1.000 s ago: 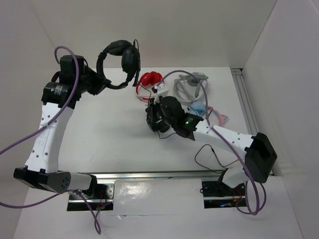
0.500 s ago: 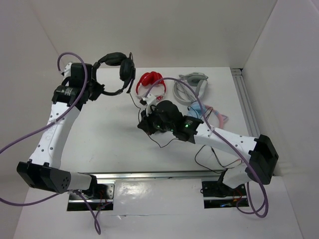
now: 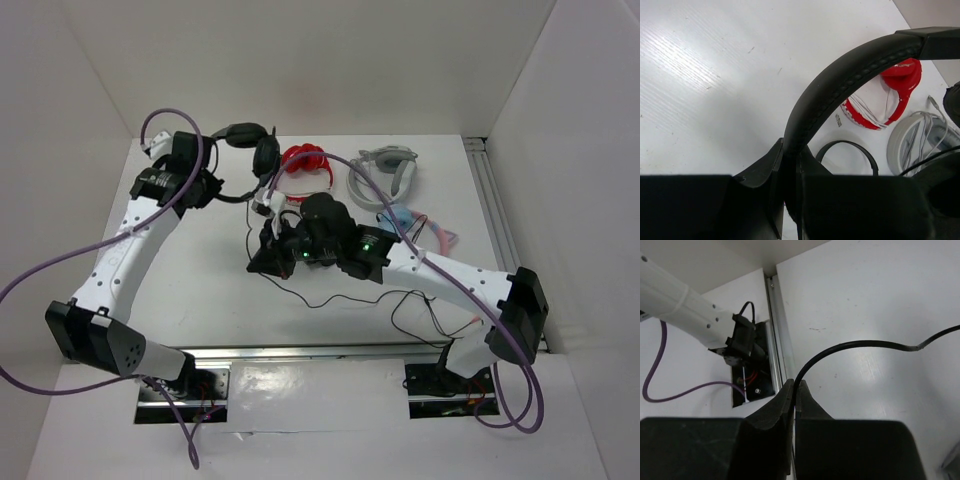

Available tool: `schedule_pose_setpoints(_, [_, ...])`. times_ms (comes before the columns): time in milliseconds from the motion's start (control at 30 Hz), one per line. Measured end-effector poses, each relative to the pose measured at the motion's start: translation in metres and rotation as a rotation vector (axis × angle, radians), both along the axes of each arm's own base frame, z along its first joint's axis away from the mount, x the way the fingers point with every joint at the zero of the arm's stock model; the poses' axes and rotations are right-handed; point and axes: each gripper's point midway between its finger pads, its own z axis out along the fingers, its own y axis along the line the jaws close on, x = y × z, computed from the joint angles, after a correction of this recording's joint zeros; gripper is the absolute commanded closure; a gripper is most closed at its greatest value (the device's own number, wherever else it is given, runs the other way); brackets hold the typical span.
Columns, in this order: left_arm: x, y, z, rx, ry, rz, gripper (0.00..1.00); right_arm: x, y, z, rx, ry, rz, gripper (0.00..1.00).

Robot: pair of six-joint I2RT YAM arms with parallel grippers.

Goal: Wrap the headphones

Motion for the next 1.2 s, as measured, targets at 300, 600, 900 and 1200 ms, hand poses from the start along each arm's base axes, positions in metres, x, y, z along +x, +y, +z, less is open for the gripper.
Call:
schedule_pose_setpoints(300, [-0.003, -0.029, -0.023, 0.096, 0.086, -0.022, 1.0, -0.015, 0.012, 0.029, 0.058, -0.013, 0.113, 1.0])
schedule_pose_setpoints(600, [-0.042, -0.013, -0.071, 0.162, 0.219, -0.014, 1.0, 0.027, -0.008, 0.034, -0.021, -0.088, -0.029, 1.0])
schedule_pose_setpoints(900, [-0.078, -0.024, -0.061, 0.191, 0.213, -0.25, 1.0, 0.086, -0.061, 0.038, -0.234, -0.288, -0.308, 1.0])
schedule_pose_setpoints(1200, [-0.113, -0.08, -0.067, 0.229, 0.241, -0.697, 1.0, 0.112, -0.109, 0.062, -0.28, -0.432, -0.458, 1.0])
